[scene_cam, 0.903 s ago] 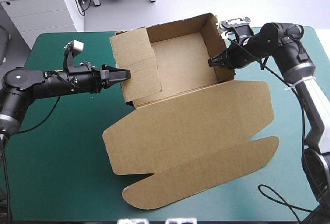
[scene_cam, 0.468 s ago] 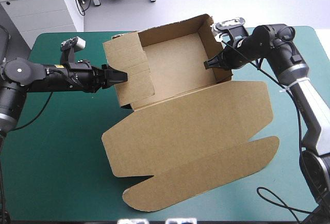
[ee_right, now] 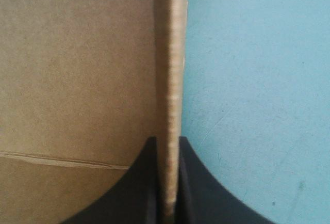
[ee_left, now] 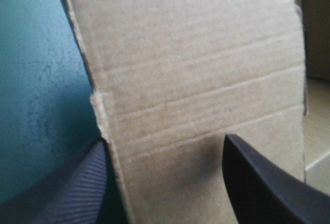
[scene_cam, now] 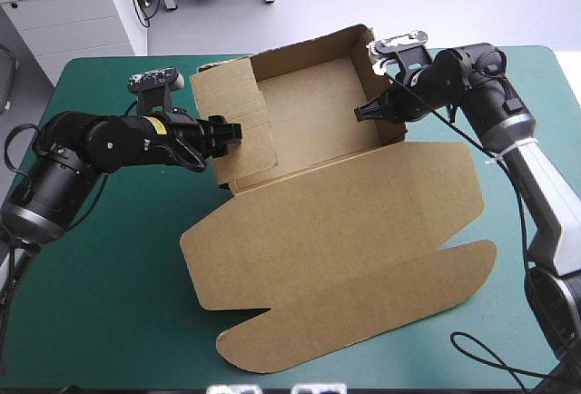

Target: Fold the box

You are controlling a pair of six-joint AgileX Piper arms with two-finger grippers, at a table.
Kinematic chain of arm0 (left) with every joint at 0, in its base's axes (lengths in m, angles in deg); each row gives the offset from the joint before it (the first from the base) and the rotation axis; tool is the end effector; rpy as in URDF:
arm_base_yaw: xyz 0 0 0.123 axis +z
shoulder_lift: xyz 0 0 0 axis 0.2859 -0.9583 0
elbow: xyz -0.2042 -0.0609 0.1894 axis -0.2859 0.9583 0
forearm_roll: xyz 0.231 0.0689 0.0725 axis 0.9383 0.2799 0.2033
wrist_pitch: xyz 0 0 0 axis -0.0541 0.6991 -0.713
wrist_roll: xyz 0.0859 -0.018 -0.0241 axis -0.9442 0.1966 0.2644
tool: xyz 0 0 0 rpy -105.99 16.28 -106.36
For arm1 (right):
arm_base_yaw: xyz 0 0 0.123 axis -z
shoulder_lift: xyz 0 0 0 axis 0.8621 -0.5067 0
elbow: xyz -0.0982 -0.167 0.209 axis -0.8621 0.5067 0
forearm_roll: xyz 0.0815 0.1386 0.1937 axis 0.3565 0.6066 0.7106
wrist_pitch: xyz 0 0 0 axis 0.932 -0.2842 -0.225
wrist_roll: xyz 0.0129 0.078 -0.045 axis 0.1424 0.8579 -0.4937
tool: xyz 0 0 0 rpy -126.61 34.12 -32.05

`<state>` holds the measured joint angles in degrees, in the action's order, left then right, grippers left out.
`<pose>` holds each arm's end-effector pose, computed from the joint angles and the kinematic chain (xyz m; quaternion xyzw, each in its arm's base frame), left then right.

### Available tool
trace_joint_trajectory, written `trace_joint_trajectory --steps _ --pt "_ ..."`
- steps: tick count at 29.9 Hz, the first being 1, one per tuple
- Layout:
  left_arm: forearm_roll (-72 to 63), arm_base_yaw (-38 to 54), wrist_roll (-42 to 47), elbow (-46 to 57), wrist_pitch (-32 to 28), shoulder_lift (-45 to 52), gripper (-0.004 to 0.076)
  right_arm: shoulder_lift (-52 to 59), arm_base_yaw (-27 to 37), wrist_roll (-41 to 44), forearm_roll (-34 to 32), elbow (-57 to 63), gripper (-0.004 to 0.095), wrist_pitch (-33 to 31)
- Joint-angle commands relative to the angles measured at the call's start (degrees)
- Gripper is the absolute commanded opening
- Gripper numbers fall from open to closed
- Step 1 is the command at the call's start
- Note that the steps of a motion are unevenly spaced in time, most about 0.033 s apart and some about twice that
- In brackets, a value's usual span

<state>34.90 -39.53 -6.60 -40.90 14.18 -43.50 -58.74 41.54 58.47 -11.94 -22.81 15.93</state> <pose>0.2567 -0.1248 0.4067 0.0080 0.9161 -0.2318 0.3270 0.3564 0.1258 0.3884 -0.1896 0.9247 0.0904 0.3176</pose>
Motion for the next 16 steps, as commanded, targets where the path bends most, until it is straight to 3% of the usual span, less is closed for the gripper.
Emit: trace_joint_trajectory --steps 1,6,16 --pt "6.9 -3.7 8.2 -1.9 -3.1 1.1 0.0457 3.0 -0.4 0.7 1.9 -1.9 -0.0012 3.9" --pt "16.7 -7.7 16.5 -1.9 -2.0 -0.6 0.0456 3.2 -0.4 0.5 2.9 -1.9 -0.0012 4.0" --pt "16.0 -8.0 24.7 -1.8 -0.5 -3.3 0.0456 4.1 -0.4 0.5 2.6 -1.9 -0.0012 4.5"
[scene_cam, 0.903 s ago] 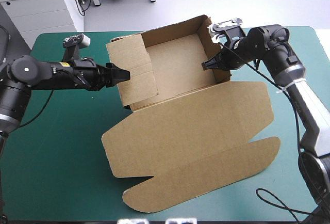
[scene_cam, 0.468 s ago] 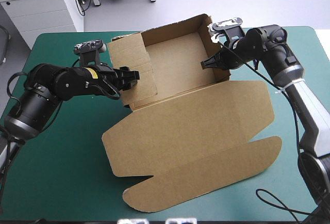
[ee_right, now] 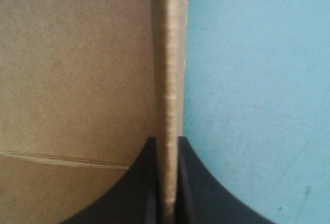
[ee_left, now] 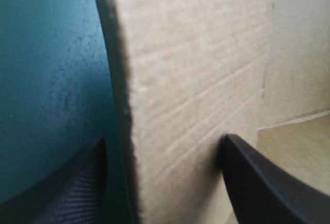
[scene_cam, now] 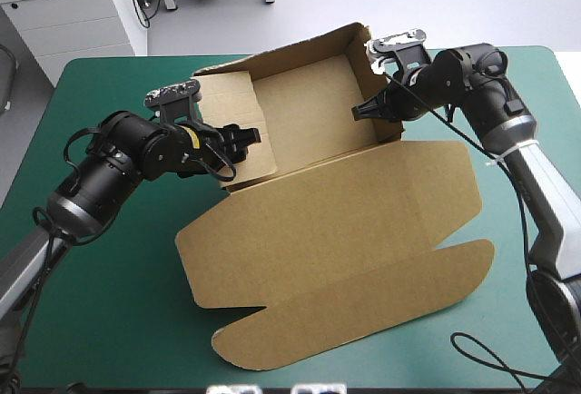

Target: Fold the box

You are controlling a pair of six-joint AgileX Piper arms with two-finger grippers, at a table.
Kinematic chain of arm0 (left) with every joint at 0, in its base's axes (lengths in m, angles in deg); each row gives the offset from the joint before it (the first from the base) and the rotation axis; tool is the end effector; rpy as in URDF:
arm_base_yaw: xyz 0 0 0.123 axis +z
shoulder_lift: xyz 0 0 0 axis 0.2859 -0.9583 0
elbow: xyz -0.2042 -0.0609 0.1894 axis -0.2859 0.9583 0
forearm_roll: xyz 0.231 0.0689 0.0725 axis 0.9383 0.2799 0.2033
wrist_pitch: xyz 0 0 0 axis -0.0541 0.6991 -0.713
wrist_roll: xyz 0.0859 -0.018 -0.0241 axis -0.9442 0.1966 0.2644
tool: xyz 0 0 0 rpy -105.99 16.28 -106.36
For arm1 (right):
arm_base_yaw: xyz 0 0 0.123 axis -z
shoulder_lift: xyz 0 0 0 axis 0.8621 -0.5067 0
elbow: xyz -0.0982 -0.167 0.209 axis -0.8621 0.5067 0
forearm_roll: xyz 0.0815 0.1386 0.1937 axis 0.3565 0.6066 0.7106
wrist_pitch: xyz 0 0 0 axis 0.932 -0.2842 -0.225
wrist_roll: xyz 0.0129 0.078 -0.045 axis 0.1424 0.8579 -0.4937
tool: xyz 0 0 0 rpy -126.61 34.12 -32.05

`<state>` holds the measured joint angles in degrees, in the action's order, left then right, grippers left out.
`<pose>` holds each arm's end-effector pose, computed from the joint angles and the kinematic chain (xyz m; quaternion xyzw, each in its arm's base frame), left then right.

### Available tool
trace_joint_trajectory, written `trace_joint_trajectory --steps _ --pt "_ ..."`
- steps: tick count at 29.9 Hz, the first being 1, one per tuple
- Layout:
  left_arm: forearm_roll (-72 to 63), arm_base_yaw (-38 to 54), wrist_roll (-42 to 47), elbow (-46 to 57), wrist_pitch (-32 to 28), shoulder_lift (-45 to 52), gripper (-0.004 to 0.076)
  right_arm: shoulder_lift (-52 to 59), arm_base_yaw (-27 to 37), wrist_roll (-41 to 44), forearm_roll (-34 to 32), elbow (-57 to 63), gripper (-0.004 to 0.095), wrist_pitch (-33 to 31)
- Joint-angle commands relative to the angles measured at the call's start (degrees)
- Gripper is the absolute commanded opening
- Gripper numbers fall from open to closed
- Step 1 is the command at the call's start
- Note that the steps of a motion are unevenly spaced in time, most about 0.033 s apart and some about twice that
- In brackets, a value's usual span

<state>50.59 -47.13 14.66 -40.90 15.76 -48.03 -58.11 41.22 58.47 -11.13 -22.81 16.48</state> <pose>0.2650 -0.1505 0.3803 -0.0695 0.9371 -0.1703 0.2966 0.3532 0.1280 0.3932 -0.1903 0.9207 0.0992 0.3261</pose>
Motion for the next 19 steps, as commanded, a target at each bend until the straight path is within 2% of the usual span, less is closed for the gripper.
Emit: trace_joint_trajectory --steps 1,5,7,8,10,13,19 --pt "0.3 -0.4 3.6 -1.8 -2.5 1.1 0.0456 3.5 -0.1 0.5 1.8 -1.9 -0.0012 4.0" --pt "0.6 -0.4 3.8 -1.8 -2.4 0.6 0.0456 3.5 -0.1 0.5 1.8 -1.9 -0.0012 4.2" --pt "0.4 -0.4 4.1 -1.8 -2.3 0.4 0.0428 3.5 -0.1 0.5 1.8 -1.9 -0.0012 4.2" --pt "0.4 -0.4 4.1 -1.8 -2.3 0.4 0.0391 3.5 -0.1 0.5 1.8 -1.9 -0.0012 4.1" --pt "1.0 -0.4 4.4 -1.8 -2.5 0.4 0.0276 3.5 -0.1 0.5 1.7 -1.9 -0.0012 4.0" --pt "3.0 -0.5 6.7 -1.8 -2.9 0.6 -0.0003 3.5 -0.1 0.5 1.3 -1.9 -0.0012 4.0" --pt "5.8 -0.6 4.8 -1.8 -1.1 -0.3 -0.0008 3.5 -0.1 1.3 1.4 -1.9 -0.0012 3.7"
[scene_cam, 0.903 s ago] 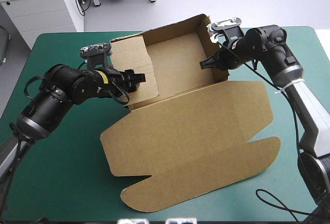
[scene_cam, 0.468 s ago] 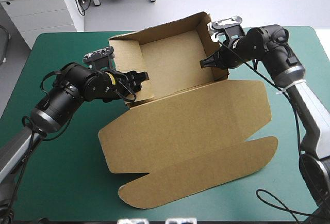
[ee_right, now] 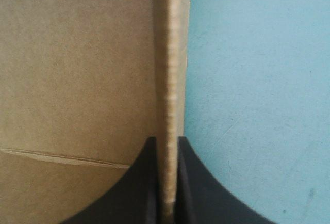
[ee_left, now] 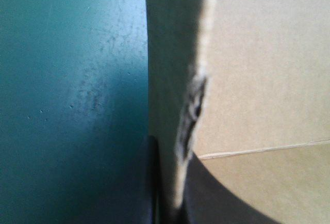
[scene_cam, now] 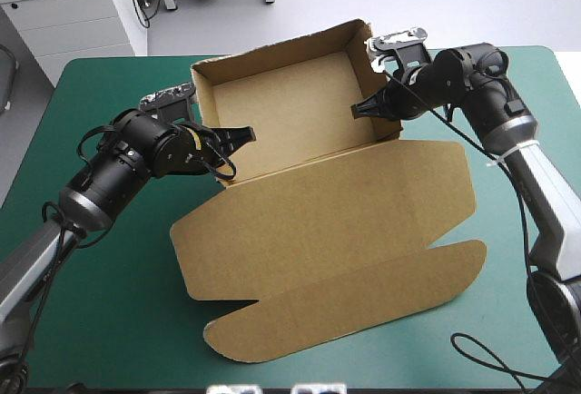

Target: Fold the box

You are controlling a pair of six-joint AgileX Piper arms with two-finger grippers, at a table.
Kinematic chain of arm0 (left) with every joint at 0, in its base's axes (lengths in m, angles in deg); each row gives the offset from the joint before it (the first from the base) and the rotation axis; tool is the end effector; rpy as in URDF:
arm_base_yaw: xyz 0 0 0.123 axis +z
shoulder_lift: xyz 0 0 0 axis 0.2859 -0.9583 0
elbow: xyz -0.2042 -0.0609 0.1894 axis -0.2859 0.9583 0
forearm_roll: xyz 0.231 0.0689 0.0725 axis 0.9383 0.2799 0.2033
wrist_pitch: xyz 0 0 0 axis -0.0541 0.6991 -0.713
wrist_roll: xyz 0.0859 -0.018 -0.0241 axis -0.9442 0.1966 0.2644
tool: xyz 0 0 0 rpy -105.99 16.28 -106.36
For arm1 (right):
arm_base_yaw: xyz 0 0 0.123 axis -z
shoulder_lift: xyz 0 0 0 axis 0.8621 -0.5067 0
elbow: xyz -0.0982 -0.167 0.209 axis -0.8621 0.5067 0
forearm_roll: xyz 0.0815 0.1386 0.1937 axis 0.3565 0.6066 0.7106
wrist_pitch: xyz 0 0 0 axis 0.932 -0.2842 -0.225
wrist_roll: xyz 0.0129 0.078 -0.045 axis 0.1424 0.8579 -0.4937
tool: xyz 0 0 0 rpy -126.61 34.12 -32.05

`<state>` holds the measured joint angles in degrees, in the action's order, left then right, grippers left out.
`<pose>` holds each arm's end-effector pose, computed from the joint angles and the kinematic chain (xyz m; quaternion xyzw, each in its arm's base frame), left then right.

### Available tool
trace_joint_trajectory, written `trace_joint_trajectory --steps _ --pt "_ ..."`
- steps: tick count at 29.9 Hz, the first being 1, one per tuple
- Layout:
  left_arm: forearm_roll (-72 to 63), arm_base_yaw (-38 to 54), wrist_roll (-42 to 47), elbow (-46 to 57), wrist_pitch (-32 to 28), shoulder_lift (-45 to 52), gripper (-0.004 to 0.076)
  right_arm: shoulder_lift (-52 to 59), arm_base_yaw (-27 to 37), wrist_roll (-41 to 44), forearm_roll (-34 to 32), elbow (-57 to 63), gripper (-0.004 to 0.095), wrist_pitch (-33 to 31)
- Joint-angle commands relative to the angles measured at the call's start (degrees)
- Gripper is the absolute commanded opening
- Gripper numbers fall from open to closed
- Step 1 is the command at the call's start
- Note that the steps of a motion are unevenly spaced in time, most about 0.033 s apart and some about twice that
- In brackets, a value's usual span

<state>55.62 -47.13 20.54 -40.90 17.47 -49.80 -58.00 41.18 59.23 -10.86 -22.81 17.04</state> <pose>0.2733 -0.1475 0.3699 -0.1070 0.9414 -0.1339 0.2905 0.3532 0.1286 0.3945 -0.1834 0.9199 0.1044 0.3305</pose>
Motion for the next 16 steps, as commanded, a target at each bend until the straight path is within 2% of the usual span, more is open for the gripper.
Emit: trace_joint_trajectory --steps 1,6,10,16 --pt "1.1 -0.6 -2.6 -1.8 -3.1 1.4 -0.0008 3.4 -0.1 0.6 0.5 -1.9 -0.0012 3.0" --pt "6.4 -0.3 -4.3 -1.8 -3.4 1.2 -0.0008 3.3 0.0 3.8 -3.8 -1.9 -0.0012 2.9" --pt "6.7 -0.3 -12.3 -2.0 -3.9 -0.2 -0.0008 1.9 0.1 4.7 -6.3 -1.9 -0.0013 2.2" --pt "8.2 -0.3 -16.0 -8.0 0.7 -7.4 -0.0008 -1.9 0.1 6.8 -7.3 -1.9 -0.0014 0.2"
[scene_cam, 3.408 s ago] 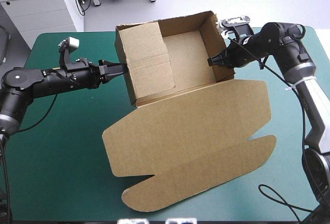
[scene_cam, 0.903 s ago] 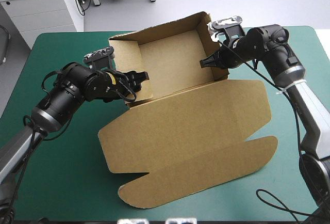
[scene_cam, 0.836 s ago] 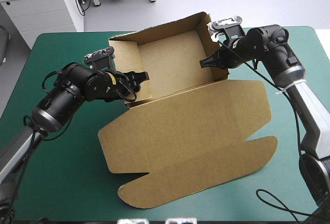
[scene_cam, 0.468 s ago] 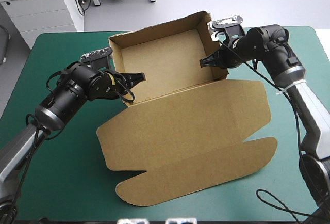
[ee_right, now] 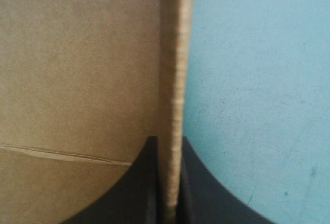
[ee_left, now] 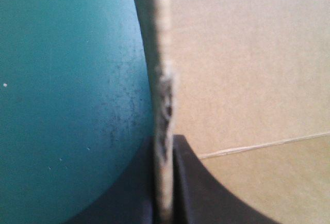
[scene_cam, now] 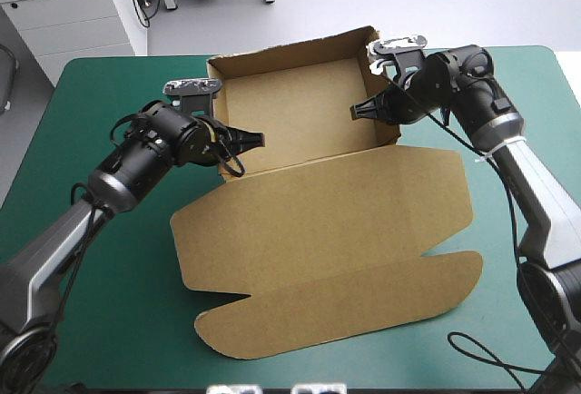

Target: Fold the box

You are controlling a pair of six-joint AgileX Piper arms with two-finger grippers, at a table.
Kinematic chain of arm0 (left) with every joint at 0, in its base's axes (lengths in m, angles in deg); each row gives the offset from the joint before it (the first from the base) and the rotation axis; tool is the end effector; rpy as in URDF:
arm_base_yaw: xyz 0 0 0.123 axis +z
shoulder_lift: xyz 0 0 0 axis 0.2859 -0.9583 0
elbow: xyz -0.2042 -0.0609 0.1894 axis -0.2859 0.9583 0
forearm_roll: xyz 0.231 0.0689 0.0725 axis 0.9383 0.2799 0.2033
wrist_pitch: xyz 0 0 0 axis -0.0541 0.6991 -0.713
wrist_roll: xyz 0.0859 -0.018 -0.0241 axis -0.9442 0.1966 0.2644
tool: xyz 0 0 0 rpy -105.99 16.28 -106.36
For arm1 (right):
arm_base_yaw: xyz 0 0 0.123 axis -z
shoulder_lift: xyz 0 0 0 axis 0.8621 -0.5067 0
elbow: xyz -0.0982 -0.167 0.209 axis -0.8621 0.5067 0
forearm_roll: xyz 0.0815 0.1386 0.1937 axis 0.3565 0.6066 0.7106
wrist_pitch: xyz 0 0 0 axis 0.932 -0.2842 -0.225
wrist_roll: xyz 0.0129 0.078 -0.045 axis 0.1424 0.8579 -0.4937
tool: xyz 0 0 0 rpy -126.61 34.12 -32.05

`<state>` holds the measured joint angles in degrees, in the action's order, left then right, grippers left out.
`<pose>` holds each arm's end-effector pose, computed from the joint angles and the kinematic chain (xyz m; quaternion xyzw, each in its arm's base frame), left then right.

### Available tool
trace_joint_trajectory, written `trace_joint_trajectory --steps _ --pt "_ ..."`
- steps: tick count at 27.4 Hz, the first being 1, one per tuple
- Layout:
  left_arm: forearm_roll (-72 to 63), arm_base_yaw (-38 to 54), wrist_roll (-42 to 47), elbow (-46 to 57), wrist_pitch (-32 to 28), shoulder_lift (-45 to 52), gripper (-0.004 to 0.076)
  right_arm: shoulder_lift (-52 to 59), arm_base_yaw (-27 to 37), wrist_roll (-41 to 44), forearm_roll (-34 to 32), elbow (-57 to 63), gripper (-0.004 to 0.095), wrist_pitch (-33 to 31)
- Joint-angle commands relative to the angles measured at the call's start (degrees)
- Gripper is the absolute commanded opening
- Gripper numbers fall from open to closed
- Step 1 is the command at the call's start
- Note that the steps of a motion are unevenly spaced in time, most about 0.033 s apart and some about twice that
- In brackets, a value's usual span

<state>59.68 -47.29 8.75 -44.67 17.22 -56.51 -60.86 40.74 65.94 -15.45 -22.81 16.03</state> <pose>0.3024 -0.1597 0.3528 0.0038 0.9516 -0.0633 0.3006 0.3654 0.1292 0.3739 -0.1411 0.9402 0.0805 0.2994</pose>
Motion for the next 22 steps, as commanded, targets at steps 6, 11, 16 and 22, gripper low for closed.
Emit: trace_joint_trajectory --steps 6,11,16,22 --pt "4.2 -0.1 -6.6 -12.2 5.0 -9.0 -0.0008 -3.6 0.5 1.4 -4.5 -1.9 -0.0014 -2.0" --pt "3.3 0.9 -6.6 -14.5 7.8 -14.0 -0.0008 -6.4 0.5 1.7 -5.9 -1.8 -0.0014 -2.0" --pt "-1.1 4.5 -11.1 -14.6 10.9 -17.3 -0.0008 -9.2 0.5 1.8 -5.7 -1.8 -0.0014 -3.0" --pt "-1.0 6.0 -14.2 -14.6 13.9 -18.5 -0.0008 -10.4 0.5 3.7 -5.6 -1.8 -0.0014 -2.8"
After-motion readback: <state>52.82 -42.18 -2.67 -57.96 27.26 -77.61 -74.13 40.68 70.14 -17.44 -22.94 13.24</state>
